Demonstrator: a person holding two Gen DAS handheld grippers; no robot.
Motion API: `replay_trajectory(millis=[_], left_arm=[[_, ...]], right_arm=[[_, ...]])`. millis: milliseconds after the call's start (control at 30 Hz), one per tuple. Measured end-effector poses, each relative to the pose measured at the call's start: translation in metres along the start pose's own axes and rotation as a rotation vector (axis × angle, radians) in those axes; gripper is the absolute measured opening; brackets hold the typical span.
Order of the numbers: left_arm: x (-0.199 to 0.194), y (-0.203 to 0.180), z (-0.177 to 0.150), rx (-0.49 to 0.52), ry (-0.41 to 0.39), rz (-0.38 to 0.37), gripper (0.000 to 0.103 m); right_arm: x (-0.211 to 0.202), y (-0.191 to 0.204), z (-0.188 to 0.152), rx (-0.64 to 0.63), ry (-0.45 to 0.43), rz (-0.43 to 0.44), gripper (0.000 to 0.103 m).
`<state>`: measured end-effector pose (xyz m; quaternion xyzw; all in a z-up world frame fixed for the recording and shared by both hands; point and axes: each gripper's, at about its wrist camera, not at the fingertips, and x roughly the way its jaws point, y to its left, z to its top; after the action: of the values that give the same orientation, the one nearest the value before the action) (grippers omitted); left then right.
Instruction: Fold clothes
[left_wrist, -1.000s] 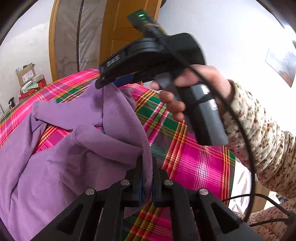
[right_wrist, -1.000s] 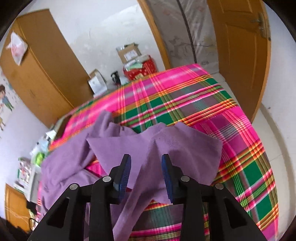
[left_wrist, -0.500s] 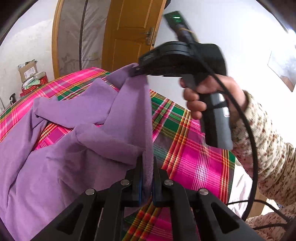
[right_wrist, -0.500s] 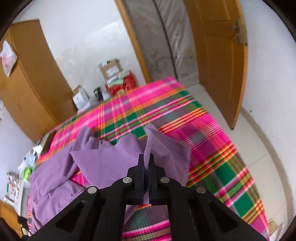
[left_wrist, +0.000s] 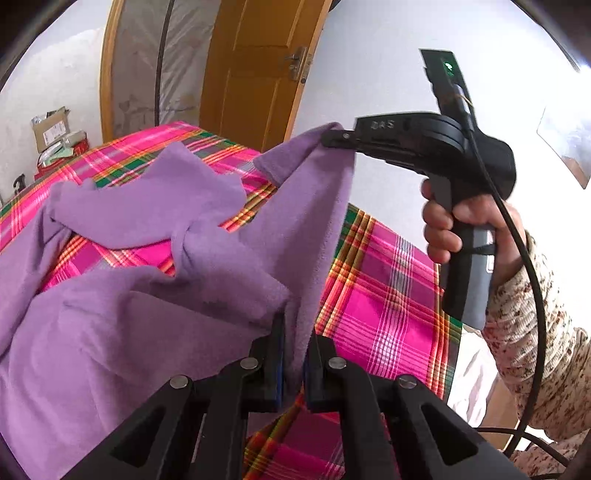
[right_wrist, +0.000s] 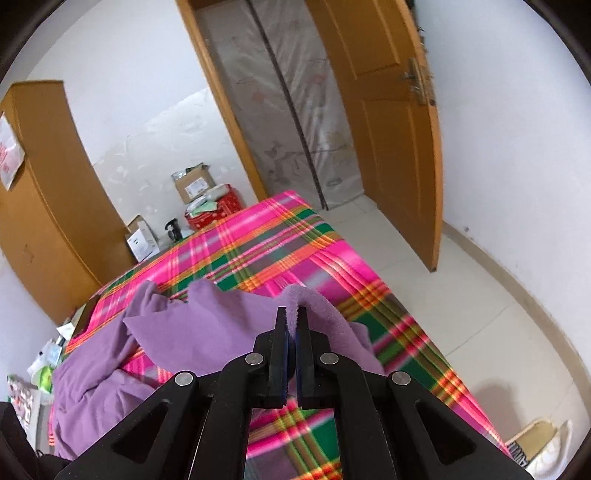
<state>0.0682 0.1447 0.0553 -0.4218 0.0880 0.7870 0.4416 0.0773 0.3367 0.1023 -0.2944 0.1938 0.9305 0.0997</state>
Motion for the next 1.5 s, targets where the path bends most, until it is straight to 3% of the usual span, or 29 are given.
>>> replay_trajectory(millis=[200, 333, 467, 733, 767, 833, 1067, 1333, 1500], left_arm=[[-0.012, 0.005, -0.018, -0.018, 0.022, 0.018, 0.010], [-0.040, 0.022, -0.035, -0.078, -0.006, 0.084, 0.011], [-0.077, 0.048, -0.055, -0.192, -0.063, 0.141, 0.016], [-0.168, 0.107, -0.126, -0.514, -0.187, 0.343, 0.022], [-0.181, 0.116, -0.141, -0.573, -0.197, 0.377, 0.024], [-0.197, 0.127, -0.163, -0.653, -0.206, 0.411, 0.026], [-0.244, 0.151, -0.239, -0.906, -0.212, 0.502, 0.031], [-0.237, 0.153, -0.261, -1.022, -0.240, 0.383, 0.035], [-0.223, 0.160, -0.270, -1.123, -0.266, 0.273, 0.035]], right_arm=[[-0.008, -0.021, -0.019, 0.037, -0.019, -0.039, 0.003], [-0.008, -0.035, -0.028, 0.066, -0.011, -0.047, 0.003], [-0.006, -0.048, -0.036, 0.103, 0.001, -0.053, 0.003], [-0.005, -0.059, -0.051, 0.110, 0.026, -0.063, 0.007], [-0.005, -0.062, -0.053, 0.117, 0.031, -0.061, 0.010], [-0.006, -0.067, -0.057, 0.138, 0.050, -0.055, 0.027], [-0.041, -0.072, -0.062, 0.135, 0.036, 0.025, 0.028], [-0.123, -0.077, -0.046, 0.046, -0.080, 0.022, 0.031], [-0.133, -0.068, -0.074, -0.049, -0.015, 0.062, 0.037]])
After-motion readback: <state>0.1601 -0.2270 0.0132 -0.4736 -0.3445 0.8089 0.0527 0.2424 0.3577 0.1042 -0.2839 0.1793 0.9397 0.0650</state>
